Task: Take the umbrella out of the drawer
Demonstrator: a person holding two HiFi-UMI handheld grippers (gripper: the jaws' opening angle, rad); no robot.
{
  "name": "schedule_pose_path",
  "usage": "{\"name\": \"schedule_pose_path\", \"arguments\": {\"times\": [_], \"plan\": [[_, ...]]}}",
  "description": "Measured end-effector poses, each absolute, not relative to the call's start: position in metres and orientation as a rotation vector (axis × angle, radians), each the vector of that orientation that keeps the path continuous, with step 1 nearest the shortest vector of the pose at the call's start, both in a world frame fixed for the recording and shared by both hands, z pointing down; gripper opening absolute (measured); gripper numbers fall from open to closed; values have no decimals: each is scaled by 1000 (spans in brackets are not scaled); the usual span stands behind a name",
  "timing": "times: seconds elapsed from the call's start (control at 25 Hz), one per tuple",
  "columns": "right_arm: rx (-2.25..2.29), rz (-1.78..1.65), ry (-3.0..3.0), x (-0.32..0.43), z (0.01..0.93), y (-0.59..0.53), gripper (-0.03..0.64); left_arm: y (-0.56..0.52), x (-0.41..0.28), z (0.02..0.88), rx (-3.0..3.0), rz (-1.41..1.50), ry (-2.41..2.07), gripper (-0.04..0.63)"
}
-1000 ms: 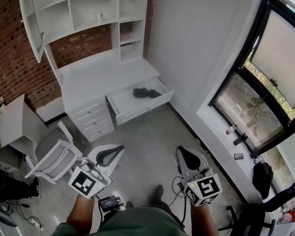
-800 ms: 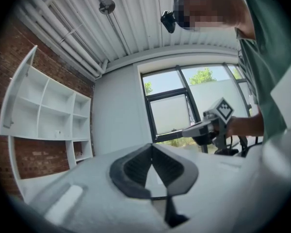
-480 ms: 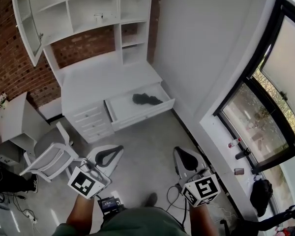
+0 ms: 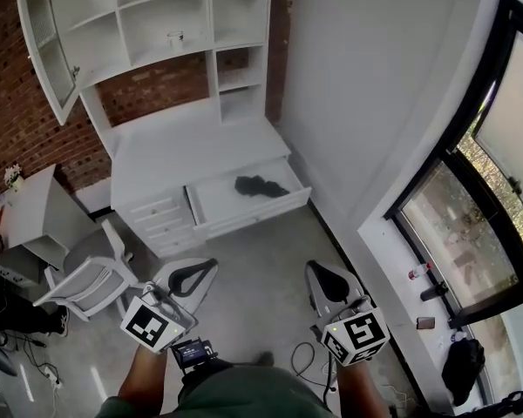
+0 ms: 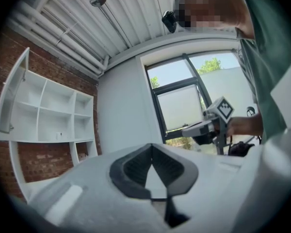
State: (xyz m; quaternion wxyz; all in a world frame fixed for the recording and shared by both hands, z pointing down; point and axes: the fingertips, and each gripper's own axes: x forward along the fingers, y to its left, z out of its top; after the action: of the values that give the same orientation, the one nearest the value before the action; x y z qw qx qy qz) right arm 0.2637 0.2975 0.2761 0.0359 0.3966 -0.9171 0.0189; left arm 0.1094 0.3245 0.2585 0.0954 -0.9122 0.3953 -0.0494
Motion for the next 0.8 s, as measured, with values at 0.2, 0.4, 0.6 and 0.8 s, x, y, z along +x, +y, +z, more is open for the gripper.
{"name": "schedule_pose_path", "arguments": {"times": [0.2,0.4,0.6,0.8], "plan": [[1217,73,-2819,272,277,282,6,307,119,255,-2704,-151,1160,0],[1245,80,-2797,267,278,263,6,282,116,257,-2729,-151,1126,0],[1295,80,-2758,264,276,239,6,248,115,256,-2755,-127,1058,0],[1349,82,-2726,251,274,208,7,213,103,253,-2774,-108,996,0]]}}
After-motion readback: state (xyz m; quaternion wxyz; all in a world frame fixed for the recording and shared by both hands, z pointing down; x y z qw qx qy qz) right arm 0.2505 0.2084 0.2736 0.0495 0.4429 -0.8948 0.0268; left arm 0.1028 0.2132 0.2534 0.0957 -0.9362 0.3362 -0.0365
